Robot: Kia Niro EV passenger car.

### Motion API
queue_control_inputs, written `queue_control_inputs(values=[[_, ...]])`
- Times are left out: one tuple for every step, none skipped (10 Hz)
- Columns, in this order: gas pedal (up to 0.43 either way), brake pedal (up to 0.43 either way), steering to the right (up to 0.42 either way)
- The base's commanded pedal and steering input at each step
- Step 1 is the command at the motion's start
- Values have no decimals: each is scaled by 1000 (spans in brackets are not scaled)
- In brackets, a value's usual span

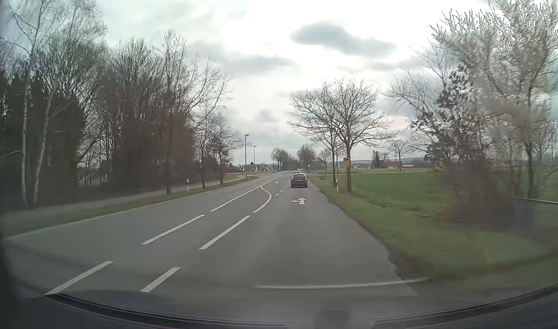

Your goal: Follow the waypoints while adhering to traffic rules and regulations

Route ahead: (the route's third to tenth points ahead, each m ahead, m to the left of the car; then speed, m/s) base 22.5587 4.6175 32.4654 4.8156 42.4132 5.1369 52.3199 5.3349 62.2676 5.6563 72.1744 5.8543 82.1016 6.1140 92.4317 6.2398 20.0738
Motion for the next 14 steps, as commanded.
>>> queue_control_inputs(values=[[240,0,4],[240,0,4],[240,0,4],[240,0,4],[240,0,4],[240,0,3],[240,0,3],[240,0,2],[240,0,3],[240,0,2],[240,0,2],[240,0,2],[240,0,2],[240,0,0]])
